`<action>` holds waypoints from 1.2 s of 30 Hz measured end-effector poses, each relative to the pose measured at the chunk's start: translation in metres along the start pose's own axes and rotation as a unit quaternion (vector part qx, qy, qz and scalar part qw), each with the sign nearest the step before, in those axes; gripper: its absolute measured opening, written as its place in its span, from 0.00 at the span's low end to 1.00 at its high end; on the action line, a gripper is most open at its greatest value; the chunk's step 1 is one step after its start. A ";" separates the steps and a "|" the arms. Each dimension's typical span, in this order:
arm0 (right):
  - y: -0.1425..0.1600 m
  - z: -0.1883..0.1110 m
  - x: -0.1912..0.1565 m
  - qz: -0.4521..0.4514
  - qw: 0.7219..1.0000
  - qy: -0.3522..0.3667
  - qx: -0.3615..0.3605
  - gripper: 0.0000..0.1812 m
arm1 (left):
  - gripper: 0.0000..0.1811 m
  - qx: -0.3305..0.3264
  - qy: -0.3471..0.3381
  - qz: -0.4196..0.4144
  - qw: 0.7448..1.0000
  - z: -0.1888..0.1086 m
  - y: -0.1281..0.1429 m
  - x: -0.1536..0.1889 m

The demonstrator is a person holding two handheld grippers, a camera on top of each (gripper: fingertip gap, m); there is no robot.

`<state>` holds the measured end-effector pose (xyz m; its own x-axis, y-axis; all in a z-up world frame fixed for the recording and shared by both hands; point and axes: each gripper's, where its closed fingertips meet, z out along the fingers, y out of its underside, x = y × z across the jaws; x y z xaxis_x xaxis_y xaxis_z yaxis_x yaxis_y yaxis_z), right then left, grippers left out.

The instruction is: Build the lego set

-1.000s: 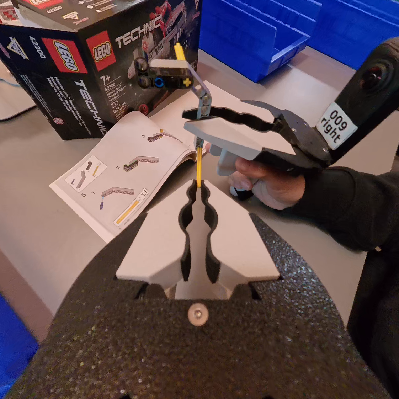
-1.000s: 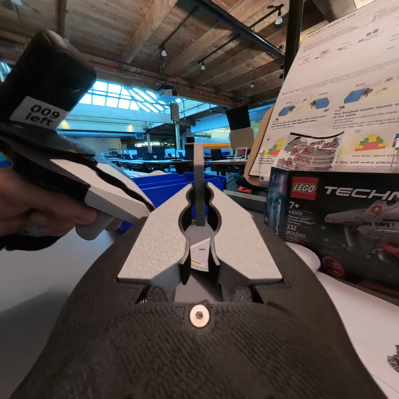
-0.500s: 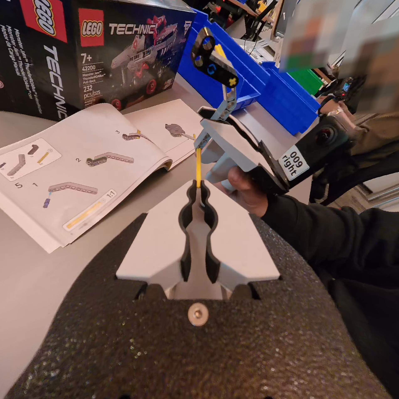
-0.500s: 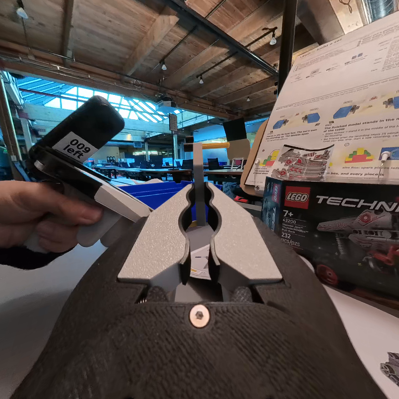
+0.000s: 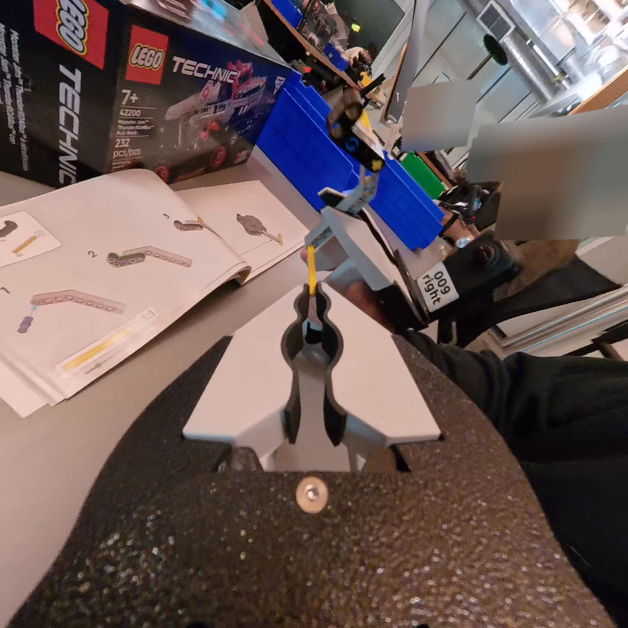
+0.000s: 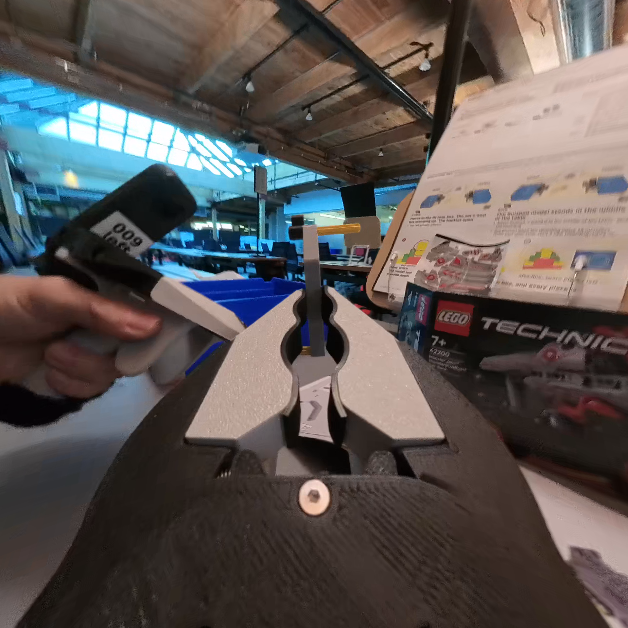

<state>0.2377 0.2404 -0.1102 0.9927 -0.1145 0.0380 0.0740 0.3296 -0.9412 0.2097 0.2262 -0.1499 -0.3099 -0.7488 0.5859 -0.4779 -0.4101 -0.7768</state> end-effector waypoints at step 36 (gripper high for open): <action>-0.033 -0.009 0.010 0.295 0.950 -0.026 0.101 0.03 | 0.00 0.106 -0.179 0.455 0.866 0.022 -0.017 0.026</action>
<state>0.2445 0.2195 -0.0820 0.8703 0.1905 -0.4542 -0.4846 0.4959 -0.7206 0.2282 0.2024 -0.1263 -0.1863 -0.9101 -0.3702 0.0028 0.3763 -0.9265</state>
